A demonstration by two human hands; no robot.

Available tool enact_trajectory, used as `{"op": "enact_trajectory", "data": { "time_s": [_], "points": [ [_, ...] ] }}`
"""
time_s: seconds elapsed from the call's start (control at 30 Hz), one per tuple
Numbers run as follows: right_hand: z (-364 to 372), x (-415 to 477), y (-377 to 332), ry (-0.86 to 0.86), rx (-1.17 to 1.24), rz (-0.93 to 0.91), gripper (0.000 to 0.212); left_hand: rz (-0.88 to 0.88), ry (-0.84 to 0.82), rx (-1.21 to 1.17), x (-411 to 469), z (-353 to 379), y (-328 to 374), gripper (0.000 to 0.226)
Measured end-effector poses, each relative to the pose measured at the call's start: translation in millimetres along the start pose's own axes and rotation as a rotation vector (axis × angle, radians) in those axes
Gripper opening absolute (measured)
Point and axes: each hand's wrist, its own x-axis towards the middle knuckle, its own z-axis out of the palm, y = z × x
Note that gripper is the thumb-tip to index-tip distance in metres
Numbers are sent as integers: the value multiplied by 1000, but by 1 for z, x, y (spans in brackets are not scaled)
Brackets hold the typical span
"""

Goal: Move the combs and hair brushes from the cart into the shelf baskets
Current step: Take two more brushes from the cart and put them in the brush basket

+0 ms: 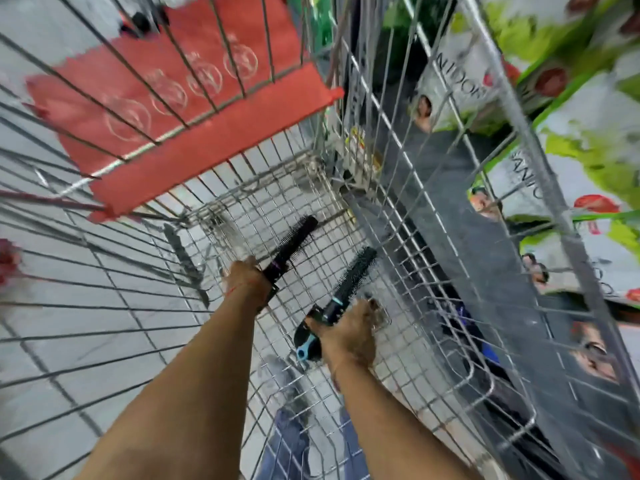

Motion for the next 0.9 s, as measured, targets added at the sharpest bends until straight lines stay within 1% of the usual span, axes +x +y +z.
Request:
{"op": "enact_trajectory", "data": {
  "time_s": [0.07,0.1,0.13,0.17,0.23,0.27,0.33,0.37,0.4,0.47,0.57,0.63,0.7,0.77,0.83,0.9],
  "points": [
    [2,2,7,12,67,-17,80,52,-1,96,3,9,-7,73],
    [-1,1,11,0,122,-36,75,26,-12,44,0,10,-9,77],
    [-5,-1,13,-19,180,-46,68,-11,-23,-65,-2,11,-9,77],
    [-9,-1,17,-38,243,-47,61,-41,-39,-185,-5,13,-10,70],
    [-22,2,24,-91,317,-24,51,-72,-131,-332,-15,13,-7,58],
    [-29,2,25,-117,340,2,46,-83,-173,-390,-19,13,-6,55],
    [-40,6,31,-171,373,48,41,-107,-263,-570,-28,10,-3,46],
    [-47,4,33,-175,403,63,42,-84,-307,-636,-34,6,0,38],
    [-51,3,36,-172,434,60,41,-42,-353,-685,-41,2,4,32],
    [-58,-8,41,-137,515,9,39,97,-458,-713,-57,-7,14,26],
    [-65,-38,45,-65,649,-81,44,309,-638,-637,-83,-26,21,24],
    [-77,-70,43,-6,750,-143,35,416,-716,-582,-101,-42,21,21],
    [-91,-109,41,50,832,-214,35,529,-811,-504,-130,-63,20,31],
    [-111,-150,38,175,833,-311,43,631,-912,-467,-174,-84,27,31],
    [-137,-188,31,316,849,-426,35,753,-1088,-458,-229,-102,45,28],
    [-172,-231,23,474,857,-538,31,896,-1215,-427,-295,-118,69,45]
  ]
}}
